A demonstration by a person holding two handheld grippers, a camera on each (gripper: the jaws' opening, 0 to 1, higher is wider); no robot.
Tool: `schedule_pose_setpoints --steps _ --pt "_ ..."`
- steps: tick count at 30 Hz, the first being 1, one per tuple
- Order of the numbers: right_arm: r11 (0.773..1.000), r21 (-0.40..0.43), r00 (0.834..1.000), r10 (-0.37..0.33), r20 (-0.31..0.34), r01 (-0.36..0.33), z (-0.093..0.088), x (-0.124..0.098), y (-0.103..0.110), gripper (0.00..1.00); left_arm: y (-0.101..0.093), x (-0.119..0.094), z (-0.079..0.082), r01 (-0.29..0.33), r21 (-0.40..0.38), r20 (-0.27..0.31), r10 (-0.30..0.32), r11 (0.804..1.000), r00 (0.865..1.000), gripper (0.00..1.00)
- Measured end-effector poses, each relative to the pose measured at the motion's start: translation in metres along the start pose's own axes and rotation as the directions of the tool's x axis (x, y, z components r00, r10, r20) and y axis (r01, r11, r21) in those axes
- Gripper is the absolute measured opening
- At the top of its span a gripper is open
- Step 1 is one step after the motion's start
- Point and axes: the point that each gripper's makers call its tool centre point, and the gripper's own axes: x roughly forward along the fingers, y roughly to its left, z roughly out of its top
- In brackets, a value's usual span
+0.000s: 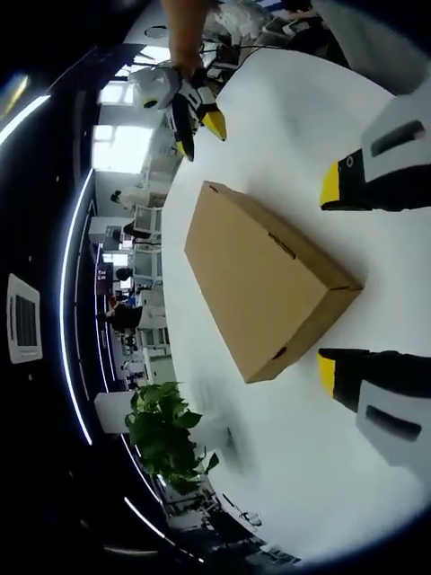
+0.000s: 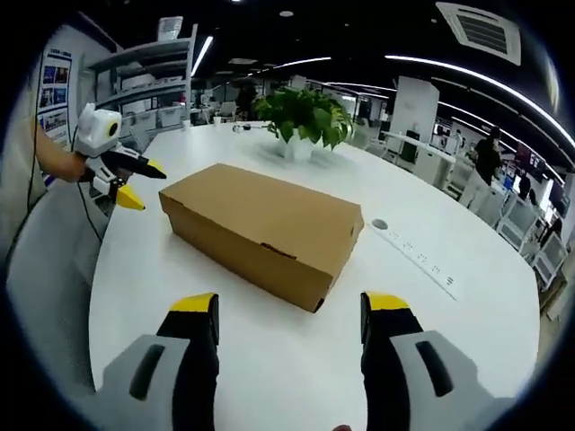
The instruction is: Operate the shoe box by opening the lid, removing the specified soft item, and placing it in the target area until the item is outside and the box remains undamaged.
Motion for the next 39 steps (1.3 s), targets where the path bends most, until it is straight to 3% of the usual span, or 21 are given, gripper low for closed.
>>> schedule_pose_setpoints --steps 6,23,39 --pt "1.0 0.002 1.0 0.016 -0.006 -0.016 -0.004 0.017 -0.011 0.56 0.002 0.013 0.0 -0.031 -0.018 -0.004 0.031 0.999 1.0 0.61" --pt "0.992 -0.05 0.993 0.11 -0.048 -0.113 0.0 0.06 -0.013 0.48 0.004 0.038 0.003 -0.097 -0.034 -0.012 0.096 0.995 0.995 0.58" --pt "0.995 0.023 0.994 0.099 -0.054 -0.097 -0.003 0.071 -0.017 0.43 0.007 0.042 -0.001 -0.123 -0.055 -0.035 0.121 0.991 0.992 0.57"
